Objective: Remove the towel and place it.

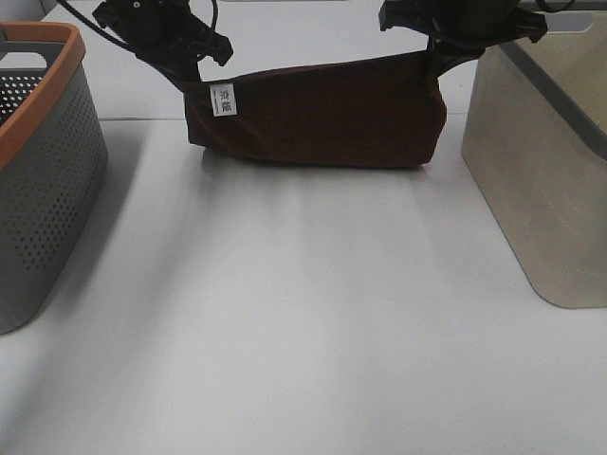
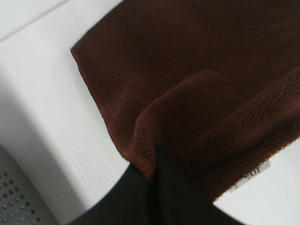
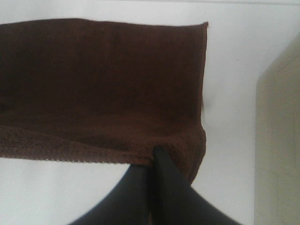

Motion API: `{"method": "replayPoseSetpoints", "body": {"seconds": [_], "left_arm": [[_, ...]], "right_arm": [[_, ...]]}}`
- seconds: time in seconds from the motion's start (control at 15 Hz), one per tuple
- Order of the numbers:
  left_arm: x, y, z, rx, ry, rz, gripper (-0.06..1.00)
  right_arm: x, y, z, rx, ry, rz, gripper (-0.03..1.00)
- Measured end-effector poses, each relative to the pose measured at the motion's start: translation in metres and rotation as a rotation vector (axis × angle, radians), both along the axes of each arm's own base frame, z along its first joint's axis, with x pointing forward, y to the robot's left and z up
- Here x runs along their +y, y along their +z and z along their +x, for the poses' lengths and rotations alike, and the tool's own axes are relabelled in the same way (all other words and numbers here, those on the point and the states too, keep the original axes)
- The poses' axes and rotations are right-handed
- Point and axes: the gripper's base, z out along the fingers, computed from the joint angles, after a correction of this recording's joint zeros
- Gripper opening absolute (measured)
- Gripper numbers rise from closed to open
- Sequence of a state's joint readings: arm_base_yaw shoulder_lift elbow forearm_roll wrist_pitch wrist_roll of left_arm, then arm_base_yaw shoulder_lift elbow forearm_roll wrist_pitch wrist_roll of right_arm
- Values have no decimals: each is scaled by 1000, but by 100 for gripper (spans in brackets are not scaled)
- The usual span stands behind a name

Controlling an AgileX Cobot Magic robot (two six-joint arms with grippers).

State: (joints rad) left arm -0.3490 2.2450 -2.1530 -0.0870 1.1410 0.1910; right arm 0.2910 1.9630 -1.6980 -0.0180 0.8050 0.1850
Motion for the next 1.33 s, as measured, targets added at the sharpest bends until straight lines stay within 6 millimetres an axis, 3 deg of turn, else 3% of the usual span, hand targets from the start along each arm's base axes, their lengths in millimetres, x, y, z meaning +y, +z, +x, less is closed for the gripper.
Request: {"method": "replayPoseSetpoints", "body": {"seconds": [0.33, 0.73, 1.0, 1.33], "left_arm": [[-2, -23, 0, 124, 63, -31, 0], [1, -25, 0, 146, 98, -46, 0], [2, -59, -15, 286, 107, -40, 0], [6, -86, -31, 404, 118, -15, 0]], "right_arm": [[-1, -5, -11, 130, 12, 0, 0], [-1, -8, -19, 235, 48, 26, 0], [0, -28, -22, 370, 73, -1, 0], [4, -31, -26, 435, 100, 36, 0]]}}
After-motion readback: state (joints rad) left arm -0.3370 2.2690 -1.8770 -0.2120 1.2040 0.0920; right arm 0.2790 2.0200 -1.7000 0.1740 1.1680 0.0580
